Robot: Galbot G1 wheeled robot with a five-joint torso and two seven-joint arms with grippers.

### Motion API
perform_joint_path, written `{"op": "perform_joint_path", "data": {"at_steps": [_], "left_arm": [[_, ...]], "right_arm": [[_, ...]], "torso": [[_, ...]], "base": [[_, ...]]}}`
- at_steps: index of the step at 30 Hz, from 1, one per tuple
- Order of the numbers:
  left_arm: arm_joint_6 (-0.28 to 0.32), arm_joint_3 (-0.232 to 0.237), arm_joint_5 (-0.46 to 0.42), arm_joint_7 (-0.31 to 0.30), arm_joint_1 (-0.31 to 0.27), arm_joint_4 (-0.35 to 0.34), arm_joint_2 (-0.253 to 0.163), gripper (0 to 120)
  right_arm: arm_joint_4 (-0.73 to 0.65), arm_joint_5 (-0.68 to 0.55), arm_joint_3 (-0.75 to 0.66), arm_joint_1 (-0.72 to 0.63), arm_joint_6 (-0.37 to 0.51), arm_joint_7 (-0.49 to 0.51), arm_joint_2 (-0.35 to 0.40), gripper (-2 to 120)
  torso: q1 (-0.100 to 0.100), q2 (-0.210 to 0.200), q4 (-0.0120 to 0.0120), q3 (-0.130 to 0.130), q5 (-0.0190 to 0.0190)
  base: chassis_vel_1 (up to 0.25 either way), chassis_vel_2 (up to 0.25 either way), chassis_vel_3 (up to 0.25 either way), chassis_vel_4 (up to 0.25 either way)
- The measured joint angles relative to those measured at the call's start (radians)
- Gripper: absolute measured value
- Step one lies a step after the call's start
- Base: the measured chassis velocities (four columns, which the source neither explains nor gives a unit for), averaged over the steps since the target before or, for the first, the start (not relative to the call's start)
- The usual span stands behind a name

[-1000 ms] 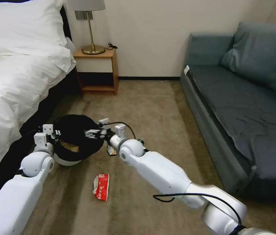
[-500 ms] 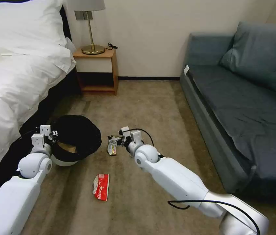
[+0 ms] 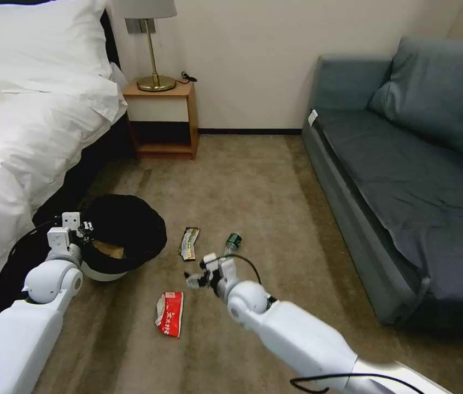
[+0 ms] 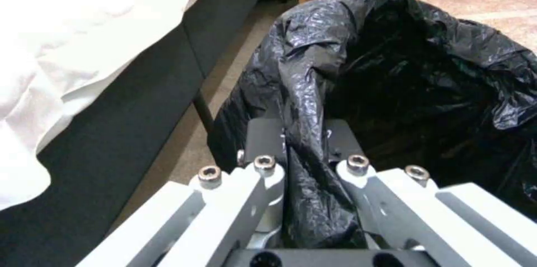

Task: Pick up the trash bin, then pick up the garbage on the floor and place it into the trash bin.

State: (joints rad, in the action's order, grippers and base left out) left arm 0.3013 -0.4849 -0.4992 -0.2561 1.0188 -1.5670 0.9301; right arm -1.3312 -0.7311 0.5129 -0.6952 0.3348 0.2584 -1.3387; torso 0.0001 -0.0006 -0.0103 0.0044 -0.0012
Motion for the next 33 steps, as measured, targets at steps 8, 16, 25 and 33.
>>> {"op": "perform_joint_path", "data": {"at_steps": [8,16,25,33], "left_arm": [[0.000,-0.011,-0.003,0.000,0.006,-0.014,-0.007,5],[-0.003,-0.004,0.021,0.000,0.014,-0.025,0.031,5],[-0.004,-0.004,0.041,0.001,0.015,-0.028,0.065,5],[-0.015,-0.021,0.053,0.015,0.035,-0.027,0.067,5]], "right_arm": [[0.038,0.023,0.032,-0.044,0.002,-0.004,-0.028,100],[0.063,0.027,0.066,-0.067,-0.021,-0.029,-0.035,100],[0.081,0.002,0.116,-0.052,-0.037,-0.042,-0.062,100],[0.112,-0.029,0.152,-0.017,-0.040,-0.045,-0.117,100]], "torso": [[0.000,0.000,0.0000,0.000,0.0001],[0.000,0.000,-0.0001,0.000,0.0000],[0.000,0.000,-0.0001,0.000,0.0001],[0.000,0.000,0.0000,0.000,0.0000]], "base": [[0.000,0.000,0.000,0.000],[0.000,0.000,0.000,0.000],[0.000,0.000,0.000,0.000],[0.000,0.000,0.000,0.000]]}}
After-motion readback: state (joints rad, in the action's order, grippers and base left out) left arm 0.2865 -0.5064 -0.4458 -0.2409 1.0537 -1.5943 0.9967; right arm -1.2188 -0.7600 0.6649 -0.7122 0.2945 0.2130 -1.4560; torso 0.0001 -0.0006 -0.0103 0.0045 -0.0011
